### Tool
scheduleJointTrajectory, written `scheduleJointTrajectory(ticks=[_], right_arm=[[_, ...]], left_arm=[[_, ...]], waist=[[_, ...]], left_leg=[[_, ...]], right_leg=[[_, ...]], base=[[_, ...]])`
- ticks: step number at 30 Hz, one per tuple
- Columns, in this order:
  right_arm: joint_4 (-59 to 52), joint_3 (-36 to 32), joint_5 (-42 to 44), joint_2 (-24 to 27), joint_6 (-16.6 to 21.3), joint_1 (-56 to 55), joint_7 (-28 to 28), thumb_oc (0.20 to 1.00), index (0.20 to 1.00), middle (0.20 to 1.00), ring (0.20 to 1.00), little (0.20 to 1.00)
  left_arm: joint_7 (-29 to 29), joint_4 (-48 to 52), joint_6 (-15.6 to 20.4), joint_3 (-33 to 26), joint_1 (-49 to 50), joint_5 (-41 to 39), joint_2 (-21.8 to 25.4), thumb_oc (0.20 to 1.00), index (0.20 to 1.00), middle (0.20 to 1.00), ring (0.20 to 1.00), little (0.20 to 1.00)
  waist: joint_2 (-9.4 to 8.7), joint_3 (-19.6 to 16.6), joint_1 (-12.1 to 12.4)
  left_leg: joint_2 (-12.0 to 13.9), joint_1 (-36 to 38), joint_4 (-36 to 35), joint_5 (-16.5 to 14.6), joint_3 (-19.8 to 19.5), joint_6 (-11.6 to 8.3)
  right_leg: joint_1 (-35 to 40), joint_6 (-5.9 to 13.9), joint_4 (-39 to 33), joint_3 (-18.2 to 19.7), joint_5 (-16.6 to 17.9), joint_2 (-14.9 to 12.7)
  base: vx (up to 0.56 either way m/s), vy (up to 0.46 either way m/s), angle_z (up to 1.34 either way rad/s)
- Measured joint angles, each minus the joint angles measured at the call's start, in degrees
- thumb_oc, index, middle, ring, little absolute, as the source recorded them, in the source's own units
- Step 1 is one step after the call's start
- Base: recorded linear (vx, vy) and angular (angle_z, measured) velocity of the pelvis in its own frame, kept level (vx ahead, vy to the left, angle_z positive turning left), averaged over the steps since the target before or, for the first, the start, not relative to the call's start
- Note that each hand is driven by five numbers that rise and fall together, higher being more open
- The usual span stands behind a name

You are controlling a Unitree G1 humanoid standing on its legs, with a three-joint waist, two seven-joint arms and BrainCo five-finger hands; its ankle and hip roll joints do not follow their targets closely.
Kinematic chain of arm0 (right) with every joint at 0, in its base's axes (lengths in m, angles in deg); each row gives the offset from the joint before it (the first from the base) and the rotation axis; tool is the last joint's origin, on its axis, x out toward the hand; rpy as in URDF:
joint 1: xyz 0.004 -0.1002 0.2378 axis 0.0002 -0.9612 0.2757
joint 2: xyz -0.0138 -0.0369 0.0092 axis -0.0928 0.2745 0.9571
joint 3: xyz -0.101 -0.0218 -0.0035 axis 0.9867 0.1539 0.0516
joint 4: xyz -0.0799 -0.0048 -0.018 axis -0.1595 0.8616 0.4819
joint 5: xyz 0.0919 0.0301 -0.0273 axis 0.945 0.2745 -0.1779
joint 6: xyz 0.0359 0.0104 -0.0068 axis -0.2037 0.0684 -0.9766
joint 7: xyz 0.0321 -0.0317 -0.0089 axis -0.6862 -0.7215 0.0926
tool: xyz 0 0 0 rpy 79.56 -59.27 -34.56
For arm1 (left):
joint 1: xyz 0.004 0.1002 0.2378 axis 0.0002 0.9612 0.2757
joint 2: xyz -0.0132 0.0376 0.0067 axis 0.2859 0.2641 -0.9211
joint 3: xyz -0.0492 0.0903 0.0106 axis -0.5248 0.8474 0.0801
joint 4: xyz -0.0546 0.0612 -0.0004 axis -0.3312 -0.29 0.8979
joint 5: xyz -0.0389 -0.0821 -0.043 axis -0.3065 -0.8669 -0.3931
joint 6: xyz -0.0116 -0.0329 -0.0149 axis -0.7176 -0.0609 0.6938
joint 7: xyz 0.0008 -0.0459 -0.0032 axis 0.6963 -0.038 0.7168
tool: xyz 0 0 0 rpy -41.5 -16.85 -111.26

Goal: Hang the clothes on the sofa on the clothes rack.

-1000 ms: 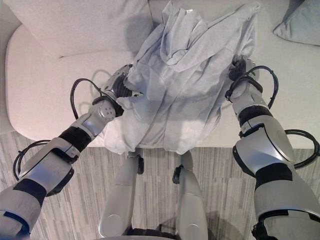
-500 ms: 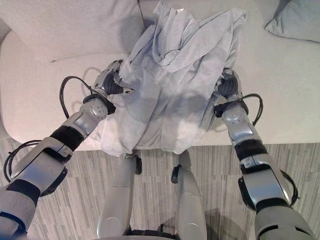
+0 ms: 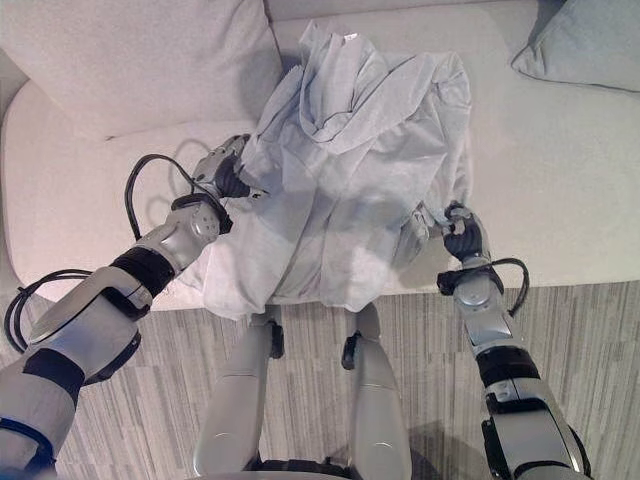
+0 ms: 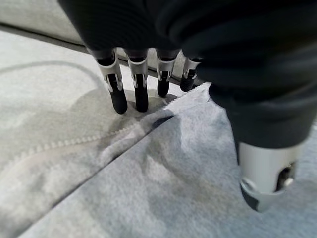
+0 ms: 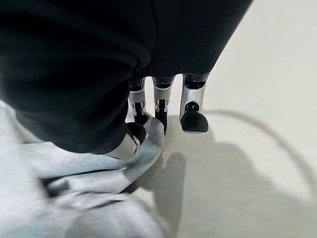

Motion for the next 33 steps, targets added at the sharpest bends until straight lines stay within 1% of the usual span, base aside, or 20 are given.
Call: scheduleJointTrajectory(ticks=[2,6,8,12,14,16,21,25,27,28,30,31,33], right_arm=[[0.04,-0.44,0.00,-0.29,-0.10,-0.92,-0.06,0.200,0.200,0.200,0.200,0.200],[0.17,-1.40,-0.04,-1.20,-0.26,-1.47,-0.08,0.200,0.200,0.200,0.200,0.200],[0.12,-1.34,-0.06,-1.27,-0.31,-1.54,-0.06,0.200,0.200,0.200,0.200,0.200],[-0.18,-1.35,-0.18,-1.28,-0.59,-1.55,-0.05,0.200,0.200,0.200,0.200,0.200],[-1.02,-1.51,-0.96,-1.30,-1.02,-1.91,-0.05,0.200,0.200,0.200,0.200,0.200],[-0.98,-1.85,-1.04,-1.29,-1.04,-2.66,-0.06,0.200,0.200,0.200,0.200,0.200],[-0.86,-1.87,-1.04,-1.31,-1.17,-3.69,-0.07,0.200,0.200,0.200,0.200,0.200],[-0.71,-1.96,-1.04,-1.35,-1.22,-3.71,-0.10,0.200,0.200,0.200,0.200,0.200],[-0.72,-2.48,-1.04,-1.34,-1.25,-3.80,-0.07,0.200,0.200,0.200,0.200,0.200],[-0.85,-2.93,-1.05,-1.25,-1.19,-4.30,-0.08,0.200,0.200,0.200,0.200,0.200],[-0.90,-3.62,-1.07,-1.27,-1.20,-4.37,0.09,0.200,0.200,0.200,0.200,0.200],[-0.77,-3.71,-1.12,-1.25,-1.33,-3.98,0.27,0.200,0.200,0.200,0.200,0.200],[-1.10,-3.74,-1.14,-1.09,-1.24,-4.26,0.34,0.200,0.200,0.200,0.200,0.200]], left_arm=[[0.26,-0.29,-0.48,1.57,-0.22,0.00,-0.19,1.000,1.000,1.000,1.000,1.000],[0.45,-1.54,-0.56,1.65,0.07,0.00,-1.35,1.000,1.000,1.000,1.000,1.000],[0.52,-2.99,-0.53,1.61,-0.01,-0.01,-2.38,0.200,0.200,0.200,0.200,0.200],[2.17,-4.96,-0.57,1.55,-1.17,-0.02,-2.82,0.200,0.200,0.200,0.200,0.200],[2.23,-6.95,-0.83,1.48,-3.00,-0.12,-2.66,0.200,0.200,0.200,0.200,0.200],[2.24,-7.82,-0.92,1.51,-3.80,-2.05,-2.49,0.200,0.200,0.200,0.200,0.200],[2.21,-9.07,-0.92,1.55,-3.22,-2.42,-2.51,0.200,0.200,0.200,0.200,0.200],[0.00,-8.54,-0.62,1.46,-3.22,-4.08,-1.69,0.200,0.200,0.200,0.200,0.200],[-0.24,-4.32,-0.35,-0.38,-2.42,-4.10,-0.31,0.200,0.200,0.200,0.200,0.200],[-0.02,-2.88,-0.26,-0.87,-2.23,-4.09,0.01,0.200,0.200,0.200,0.200,0.200],[0.00,2.56,-0.15,-4.06,-0.45,-4.06,2.19,0.200,0.200,0.200,0.200,0.200],[-0.21,8.09,-0.06,-8.09,2.07,-3.95,4.72,0.200,0.200,0.200,0.200,0.200],[0.30,11.98,0.20,-12.28,4.85,-3.65,7.27,0.200,0.200,0.200,0.200,0.200]], waist=[[0.02,0.01,-0.02],[0.09,0.04,0.03],[0.12,0.03,0.02],[0.17,0.04,-0.19],[0.20,0.06,-0.90],[0.21,0.10,-1.49],[0.24,0.19,-2.26],[-0.05,0.99,-2.96],[-0.08,1.89,-3.19],[-0.07,1.88,-3.16],[0.02,2.20,-3.29],[0.14,2.89,-3.31],[0.25,2.97,-3.23]], left_leg=[[-0.06,0.63,-1.25,0.68,0.03,0.08],[-0.13,2.07,-2.97,1.45,0.09,-0.02],[-0.20,2.98,-4.41,1.76,0.11,-0.21],[-0.15,3.12,-4.48,1.91,0.16,-0.42],[-0.11,3.19,-4.58,1.94,0.19,-0.41],[-0.08,3.85,-5.32,2.40,0.44,0.06],[-0.08,5.16,-5.32,2.24,0.50,0.22],[0.00,7.91,-5.34,2.24,0.34,0.21],[0.11,9.93,-5.36,2.20,0.18,0.18],[0.14,10.71,-5.37,2.10,0.07,0.08],[0.28,12.38,-5.37,1.73,-0.02,-0.28],[0.42,14.47,-5.36,1.71,-0.20,-0.27],[0.76,17.41,-5.38,1.35,-0.84,-0.53]], right_leg=[[0.07,0.01,-0.01,0.03,0.00,0.00],[0.60,0.06,-0.10,0.12,-0.05,0.00],[0.79,-0.69,-0.24,0.22,-0.65,0.01],[0.78,-0.69,-0.26,0.39,-0.66,0.09],[0.78,-0.67,-0.24,0.42,-0.67,0.16],[0.97,0.09,-0.09,0.60,-0.09,0.22],[2.30,-0.14,0.00,0.60,0.08,0.23],[5.19,-0.15,0.01,0.39,0.03,0.28],[7.26,-0.12,-0.03,0.16,-0.18,0.37],[8.09,0.13,-0.25,0.06,-1.15,0.39],[9.87,0.17,-0.01,-0.14,-1.19,0.53],[12.13,-0.06,0.01,-0.85,-0.95,0.60],[15.40,-0.38,0.00,-1.26,-1.38,0.98]], base=[[-0.02,-0.045,-0.01],[-0.01,-0.027,-0.01],[-0.01,-0.024,-0.02],[-0.01,-0.056,-0.02],[-0.01,-0.076,-0.02],[0.00,-0.052,-0.05],[0.00,-0.039,0.00],[0.01,-0.032,0.01],[0.04,-0.010,0.02],[0.05,0.001,0.04],[0.04,0.006,0.03],[0.00,0.010,0.04],[0.02,0.012,0.09]])
